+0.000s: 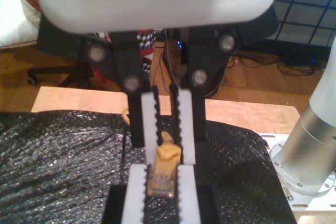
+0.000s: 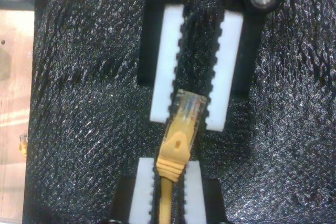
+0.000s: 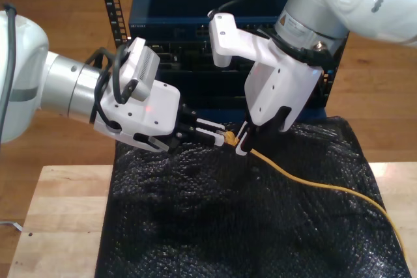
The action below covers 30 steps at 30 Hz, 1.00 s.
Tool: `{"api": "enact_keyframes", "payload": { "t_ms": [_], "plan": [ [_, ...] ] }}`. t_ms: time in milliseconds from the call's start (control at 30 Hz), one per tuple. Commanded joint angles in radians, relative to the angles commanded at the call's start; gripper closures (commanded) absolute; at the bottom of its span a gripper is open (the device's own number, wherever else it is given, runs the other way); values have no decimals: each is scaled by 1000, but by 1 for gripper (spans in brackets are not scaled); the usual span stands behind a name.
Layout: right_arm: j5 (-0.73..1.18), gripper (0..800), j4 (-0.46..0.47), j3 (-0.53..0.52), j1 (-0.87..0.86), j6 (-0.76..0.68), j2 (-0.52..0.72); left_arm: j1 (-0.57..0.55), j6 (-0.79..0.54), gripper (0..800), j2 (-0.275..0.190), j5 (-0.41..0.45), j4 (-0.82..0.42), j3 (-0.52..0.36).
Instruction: Grab the cable and plug it in
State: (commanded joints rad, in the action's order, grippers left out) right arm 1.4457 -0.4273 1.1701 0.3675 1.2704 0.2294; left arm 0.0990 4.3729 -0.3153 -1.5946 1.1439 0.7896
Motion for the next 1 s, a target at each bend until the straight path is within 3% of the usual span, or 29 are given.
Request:
{"api": "enact_keyframes", "payload": {
  "t_ms": [333, 533, 700, 833, 1000],
  "plan": [
    [-3, 277, -28, -2, -6, 57, 20, 0, 8, 797, 2, -12, 0, 2],
    [-3, 13, -115, -6, -11, 124, 57, 3, 25, 798, 2, -17, -2, 5],
    [-8, 3, -112, -6, -12, 143, 68, 8, 86, 798, 6, -51, -5, 6],
    [-9, 2, -114, -3, -14, 164, 74, 23, 109, 798, 37, -130, -5, 14],
    [-6, 1, -109, 25, -15, 218, 74, 91, 143, 798, 61, -157, 2, 12]
  ]
}}
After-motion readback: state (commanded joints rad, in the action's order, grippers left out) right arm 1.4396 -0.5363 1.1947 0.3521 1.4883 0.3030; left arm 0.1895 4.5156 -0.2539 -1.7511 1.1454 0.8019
